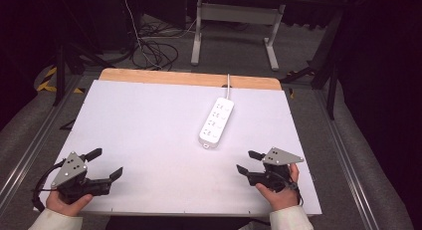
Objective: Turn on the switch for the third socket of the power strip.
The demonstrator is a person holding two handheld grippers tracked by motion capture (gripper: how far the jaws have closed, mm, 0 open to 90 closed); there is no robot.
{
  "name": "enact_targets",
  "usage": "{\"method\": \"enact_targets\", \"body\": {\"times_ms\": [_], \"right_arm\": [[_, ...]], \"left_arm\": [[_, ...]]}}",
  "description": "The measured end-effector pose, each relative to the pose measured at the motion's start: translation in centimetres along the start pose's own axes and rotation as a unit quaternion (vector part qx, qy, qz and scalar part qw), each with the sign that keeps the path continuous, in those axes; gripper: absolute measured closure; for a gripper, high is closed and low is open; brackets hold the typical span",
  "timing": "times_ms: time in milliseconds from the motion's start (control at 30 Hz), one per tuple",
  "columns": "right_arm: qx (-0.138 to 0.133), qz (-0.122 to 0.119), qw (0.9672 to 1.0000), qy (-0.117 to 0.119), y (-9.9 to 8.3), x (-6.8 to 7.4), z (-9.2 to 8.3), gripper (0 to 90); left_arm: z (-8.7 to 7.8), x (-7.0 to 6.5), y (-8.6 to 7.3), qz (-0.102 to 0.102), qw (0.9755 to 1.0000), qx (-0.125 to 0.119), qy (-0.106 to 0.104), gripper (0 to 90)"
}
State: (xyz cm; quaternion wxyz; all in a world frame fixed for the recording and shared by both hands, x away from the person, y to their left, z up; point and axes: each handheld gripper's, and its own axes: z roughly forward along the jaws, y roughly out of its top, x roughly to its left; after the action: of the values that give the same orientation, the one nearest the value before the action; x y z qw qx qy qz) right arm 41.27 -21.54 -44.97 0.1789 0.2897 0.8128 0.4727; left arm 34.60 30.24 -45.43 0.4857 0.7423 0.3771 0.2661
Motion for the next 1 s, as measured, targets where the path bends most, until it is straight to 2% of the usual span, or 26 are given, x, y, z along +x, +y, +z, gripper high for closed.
{"method": "enact_targets", "body": {"times_ms": [300, 600, 1000], "right_arm": [[0.004, 0.006, 0.9998, 0.017, 1.7, -0.4, 0.2, 37.6], [0.005, -0.005, 0.9999, 0.012, 4.4, -0.5, 0.3, 37.3], [0.005, -0.017, 0.9998, 0.005, 7.2, -1.0, 0.5, 37.4]], "left_arm": [[0.0, 0.0, 0.0, -0.002, 1.0, 0.001, 0.001, 10.2], [0.0, 0.1, 0.0, -0.005, 0.9999, 0.004, 0.011, 10.4], [0.0, 0.2, -0.1, -0.007, 0.9999, 0.005, 0.014, 10.4]]}}
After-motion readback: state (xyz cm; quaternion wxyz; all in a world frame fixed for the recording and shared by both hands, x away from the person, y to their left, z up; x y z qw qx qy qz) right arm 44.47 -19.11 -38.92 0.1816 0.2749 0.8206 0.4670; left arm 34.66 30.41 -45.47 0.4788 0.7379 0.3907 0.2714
